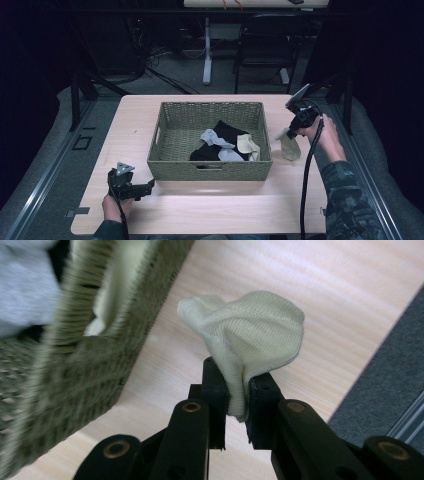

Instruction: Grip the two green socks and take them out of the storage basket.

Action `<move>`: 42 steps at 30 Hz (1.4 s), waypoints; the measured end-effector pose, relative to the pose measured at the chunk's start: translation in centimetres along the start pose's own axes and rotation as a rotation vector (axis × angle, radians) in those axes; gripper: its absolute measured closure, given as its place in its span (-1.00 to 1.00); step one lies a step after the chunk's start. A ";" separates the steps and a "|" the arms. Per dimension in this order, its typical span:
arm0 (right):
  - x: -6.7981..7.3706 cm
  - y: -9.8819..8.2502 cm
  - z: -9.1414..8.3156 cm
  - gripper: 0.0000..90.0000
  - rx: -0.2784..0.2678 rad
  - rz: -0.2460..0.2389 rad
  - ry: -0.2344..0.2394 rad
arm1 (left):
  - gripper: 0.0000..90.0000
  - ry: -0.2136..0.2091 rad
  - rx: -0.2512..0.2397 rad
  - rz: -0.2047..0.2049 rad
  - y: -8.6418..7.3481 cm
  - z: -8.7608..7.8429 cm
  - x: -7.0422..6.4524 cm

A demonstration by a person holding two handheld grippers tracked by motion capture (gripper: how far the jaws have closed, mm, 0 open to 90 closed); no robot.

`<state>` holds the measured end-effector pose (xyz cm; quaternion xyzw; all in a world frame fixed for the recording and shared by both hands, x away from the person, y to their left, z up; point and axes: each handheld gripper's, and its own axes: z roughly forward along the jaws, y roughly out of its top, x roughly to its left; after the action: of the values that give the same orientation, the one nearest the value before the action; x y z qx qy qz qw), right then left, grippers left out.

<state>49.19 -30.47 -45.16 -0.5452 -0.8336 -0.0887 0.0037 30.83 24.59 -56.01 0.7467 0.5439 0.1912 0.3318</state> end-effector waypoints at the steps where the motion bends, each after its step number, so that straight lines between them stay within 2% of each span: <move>1: -0.1 -0.1 0.6 0.80 0.003 0.002 0.004 | -1.00 0.000 -0.001 0.000 0.0 0.0 0.0; 7: -0.5 -0.8 3.6 0.77 0.034 0.018 0.026 | -1.00 -0.002 0.004 0.001 0.0 0.0 0.0; 10: -0.5 -1.1 4.7 0.76 0.027 0.036 0.037 | -1.00 -0.001 0.000 -0.001 0.0 0.0 0.0; 11: -0.6 -1.2 5.0 0.76 0.035 0.028 0.039 | -1.00 -0.001 0.000 -0.001 0.0 0.0 0.0; 15: -0.7 -1.7 6.3 0.75 0.031 0.050 0.049 | -1.00 0.000 -0.001 -0.001 0.0 0.0 0.0; 19: -0.8 -1.9 6.6 0.60 0.041 0.061 0.059 | -1.00 -0.001 0.000 -0.001 0.0 0.0 0.0; 22: -0.8 -2.0 5.0 0.08 0.003 0.049 0.064 | -1.00 0.000 0.002 -0.002 0.0 0.0 0.1; 25: -0.4 -2.0 3.0 -0.24 -0.034 0.045 0.063 | -1.00 0.002 -0.001 -0.003 0.0 0.0 0.0; 27: -0.2 -2.0 1.5 -0.38 -0.057 0.024 0.064 | -1.00 0.002 -0.001 -0.003 0.0 0.0 0.0; 32: 1.2 -2.0 -2.2 -0.66 -0.155 0.010 0.059 | -1.00 0.002 -0.001 -0.003 0.0 0.0 0.0; 35: 2.4 -1.9 -4.2 -0.74 -0.205 -0.009 0.059 | -1.00 0.001 0.001 -0.004 0.0 0.0 0.0; 36: 2.7 -1.7 -4.9 -0.74 -0.211 -0.034 0.058 | -1.00 0.001 0.000 -0.003 0.0 0.0 0.0; 42: 5.8 -0.5 -7.8 -0.88 -0.287 -0.096 0.051 | -1.00 0.001 0.001 -0.004 0.0 0.0 0.0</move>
<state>45.69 -26.61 -36.99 -0.4974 -0.8370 -0.2207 -0.0571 30.83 24.62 -55.99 0.7454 0.5458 0.1908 0.3316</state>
